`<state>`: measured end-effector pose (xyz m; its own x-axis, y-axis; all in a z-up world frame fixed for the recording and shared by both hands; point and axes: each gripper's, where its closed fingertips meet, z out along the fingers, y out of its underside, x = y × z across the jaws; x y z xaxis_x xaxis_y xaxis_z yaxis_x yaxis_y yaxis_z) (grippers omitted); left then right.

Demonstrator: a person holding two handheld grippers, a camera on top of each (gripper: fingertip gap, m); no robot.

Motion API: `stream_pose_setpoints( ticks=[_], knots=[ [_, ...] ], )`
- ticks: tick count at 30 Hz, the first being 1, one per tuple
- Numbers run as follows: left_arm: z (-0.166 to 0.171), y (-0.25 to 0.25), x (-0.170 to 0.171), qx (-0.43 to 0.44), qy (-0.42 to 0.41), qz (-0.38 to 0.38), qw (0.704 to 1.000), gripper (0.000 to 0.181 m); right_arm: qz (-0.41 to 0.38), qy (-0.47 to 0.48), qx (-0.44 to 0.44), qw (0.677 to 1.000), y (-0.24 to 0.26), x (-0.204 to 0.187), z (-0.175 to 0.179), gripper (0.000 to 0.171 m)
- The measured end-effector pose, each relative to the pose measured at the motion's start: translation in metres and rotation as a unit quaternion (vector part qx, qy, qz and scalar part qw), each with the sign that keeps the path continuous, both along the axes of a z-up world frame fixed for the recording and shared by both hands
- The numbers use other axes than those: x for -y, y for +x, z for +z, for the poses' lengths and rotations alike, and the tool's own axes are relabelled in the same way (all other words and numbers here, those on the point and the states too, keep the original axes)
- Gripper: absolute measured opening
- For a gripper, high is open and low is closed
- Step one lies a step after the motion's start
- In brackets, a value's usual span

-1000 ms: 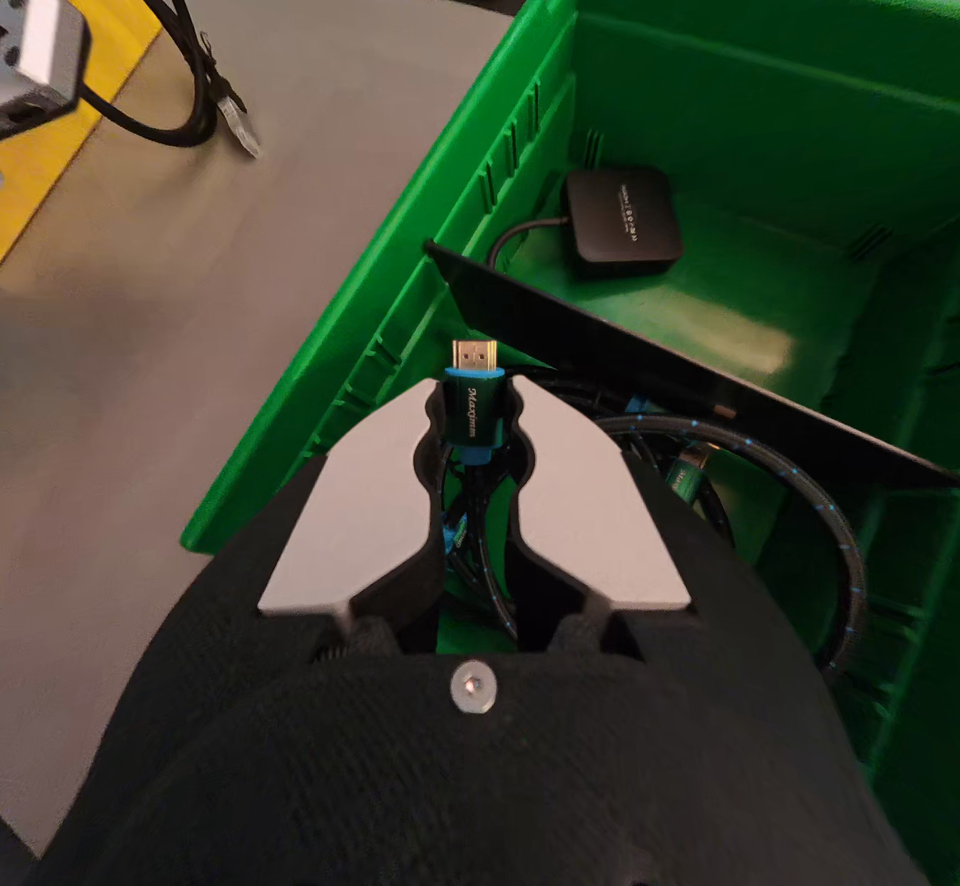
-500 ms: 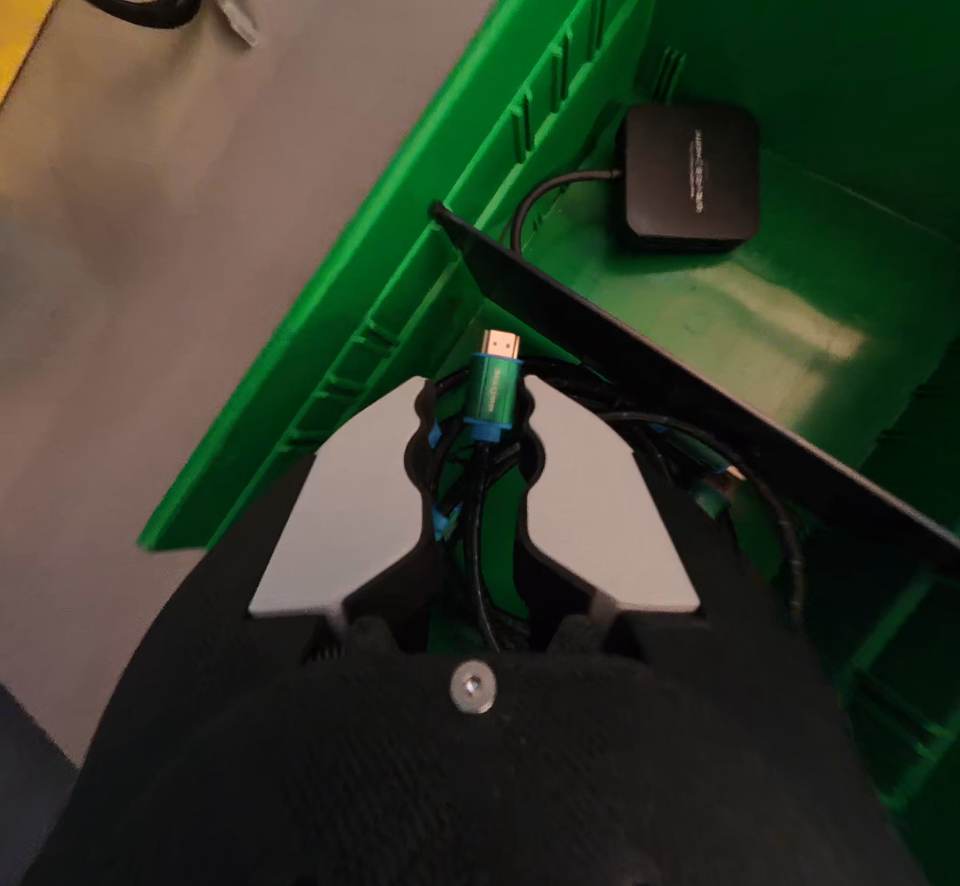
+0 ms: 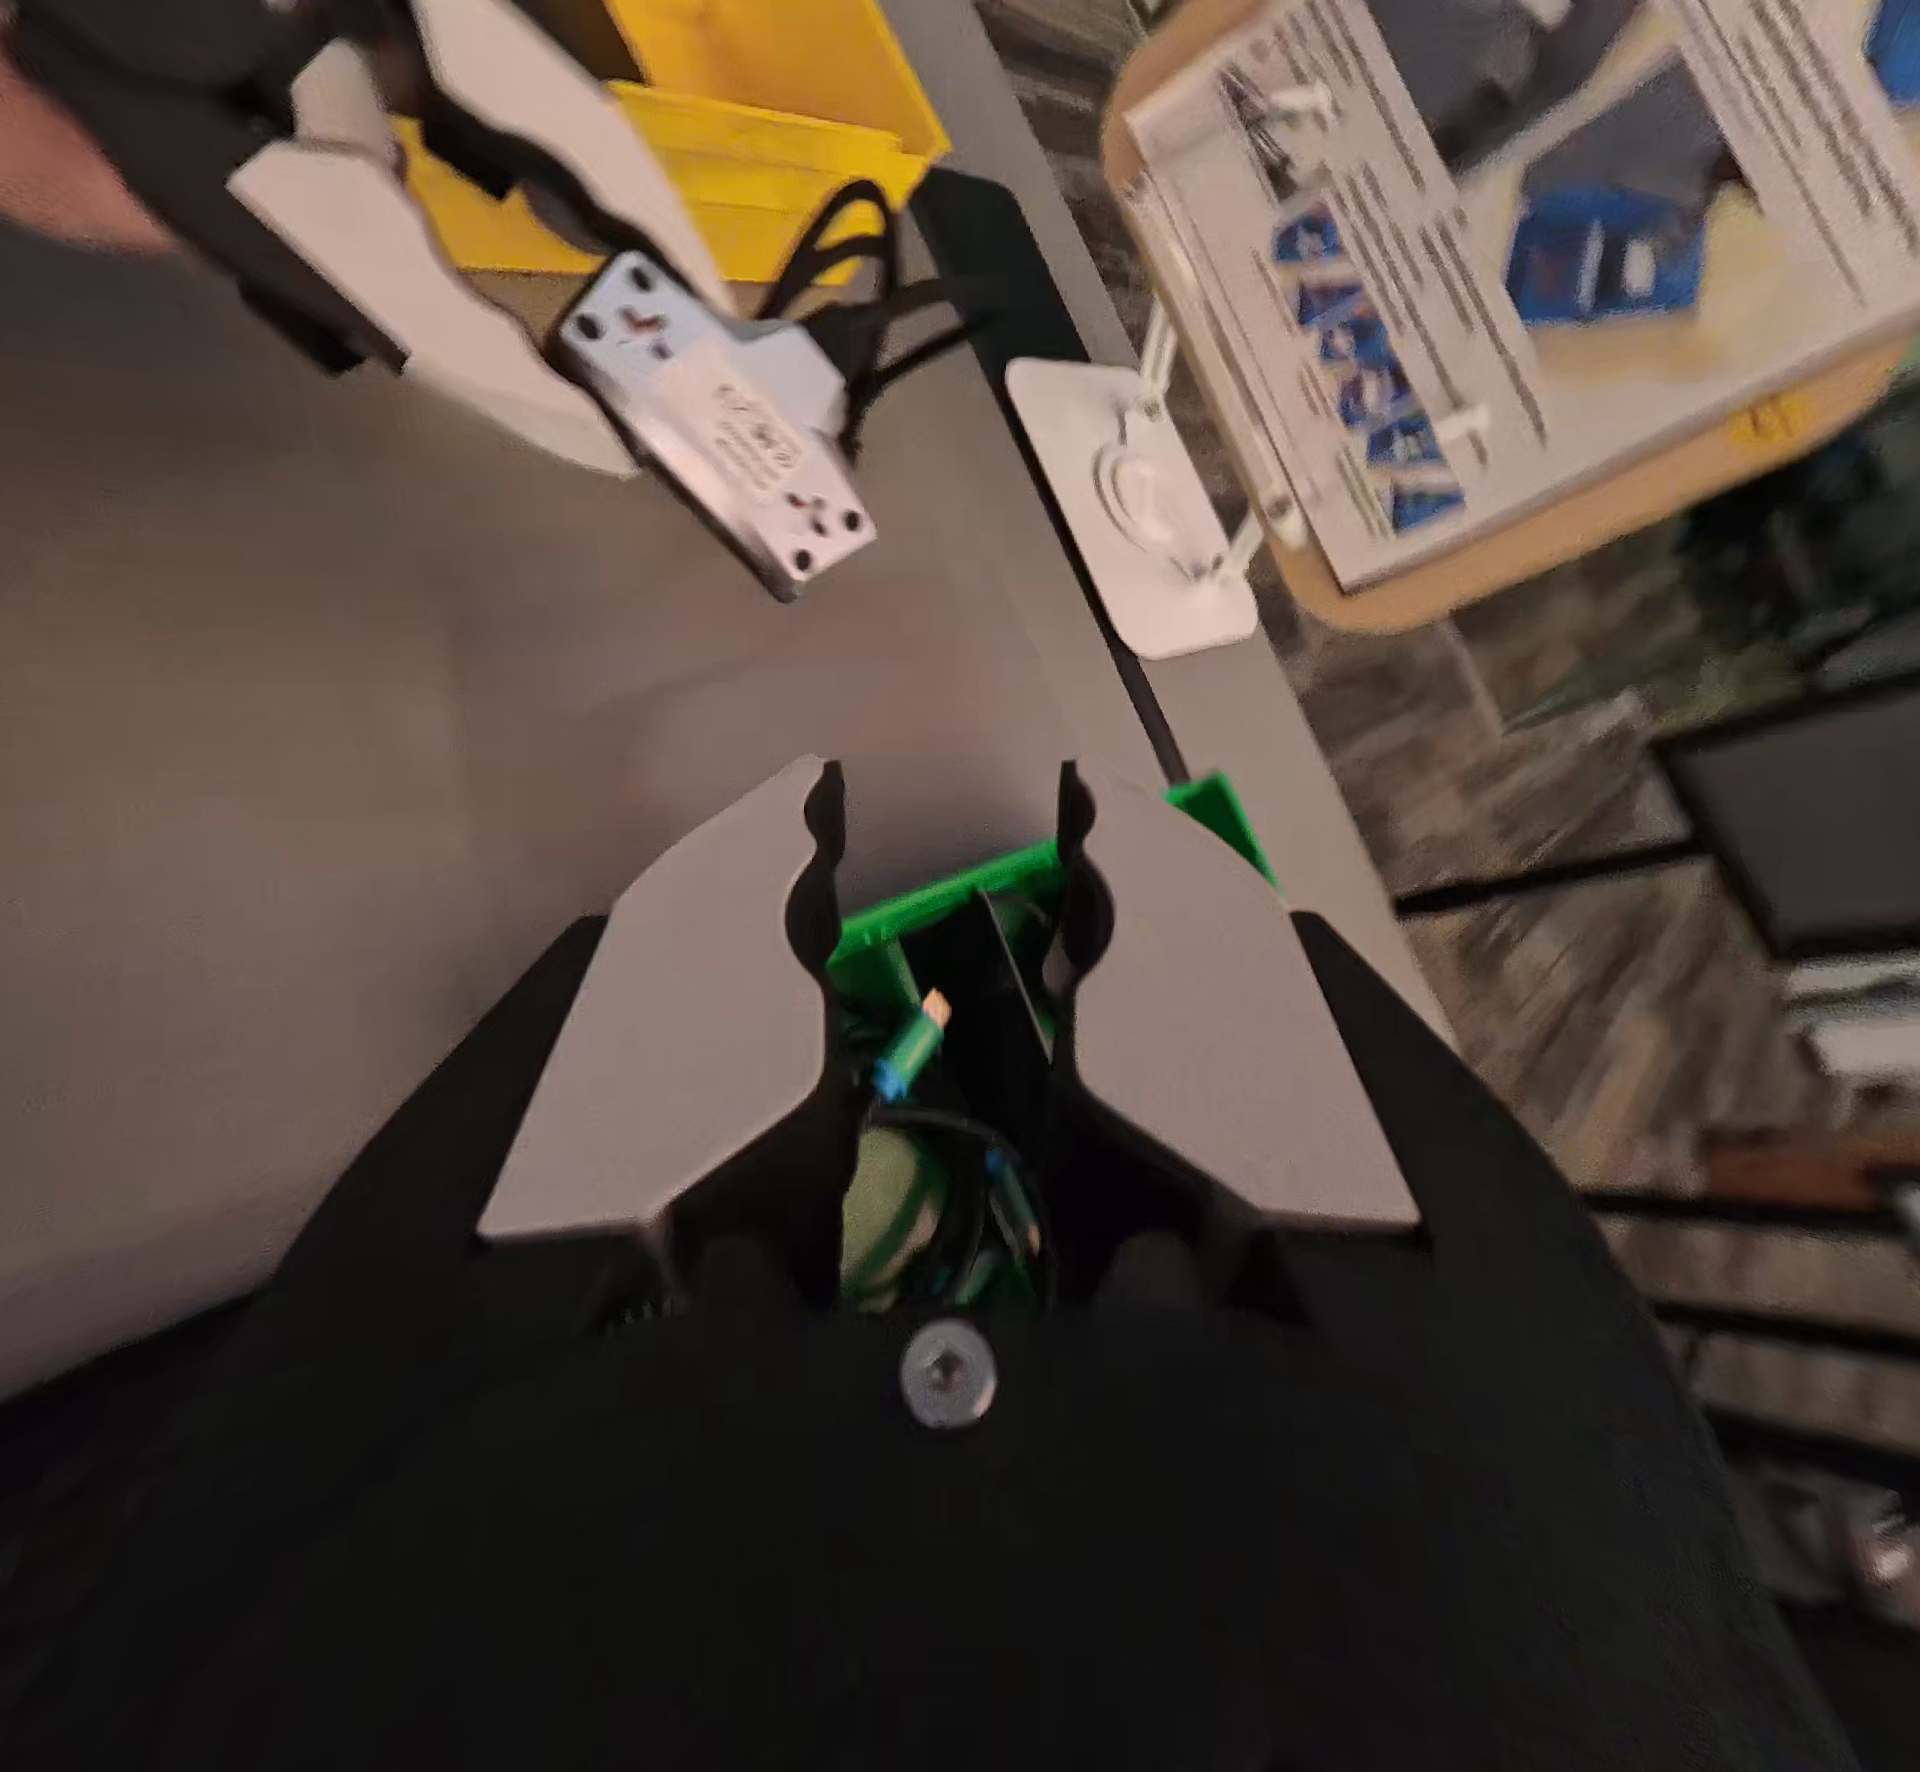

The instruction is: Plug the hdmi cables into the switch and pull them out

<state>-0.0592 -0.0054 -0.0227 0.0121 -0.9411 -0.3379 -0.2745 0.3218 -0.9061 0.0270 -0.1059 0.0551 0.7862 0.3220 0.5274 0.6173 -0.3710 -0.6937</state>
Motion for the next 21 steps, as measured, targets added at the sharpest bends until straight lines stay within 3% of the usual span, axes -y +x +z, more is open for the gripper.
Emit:
stream_pose_setpoints(
  ticks=[6, 11, 15, 21],
  knots=[
    [0.008, -0.005, 0.016, 0.002, -0.002, -0.045, 0.999, 0.050, 0.061, 0.048, 0.170, 0.982, -0.057, -0.046, -0.064, 0.056],
    [0.012, -0.007, 0.021, 0.003, -0.051, -0.054, 0.997, 0.050, 0.017, 0.125, 0.307, 0.943, -0.059, -0.081, -0.060, 0.057],
    [0.018, -0.009, 0.026, 0.011, -0.102, -0.073, 0.992, 0.050, 0.012, 0.189, 0.329, 0.925, -0.068, -0.093, -0.055, 0.026],
    [0.025, -0.012, 0.017, 0.037, -0.120, -0.078, 0.989, 0.051, 0.012, 0.176, 0.313, 0.933, -0.070, -0.099, -0.052, 0.021]
  ],
)
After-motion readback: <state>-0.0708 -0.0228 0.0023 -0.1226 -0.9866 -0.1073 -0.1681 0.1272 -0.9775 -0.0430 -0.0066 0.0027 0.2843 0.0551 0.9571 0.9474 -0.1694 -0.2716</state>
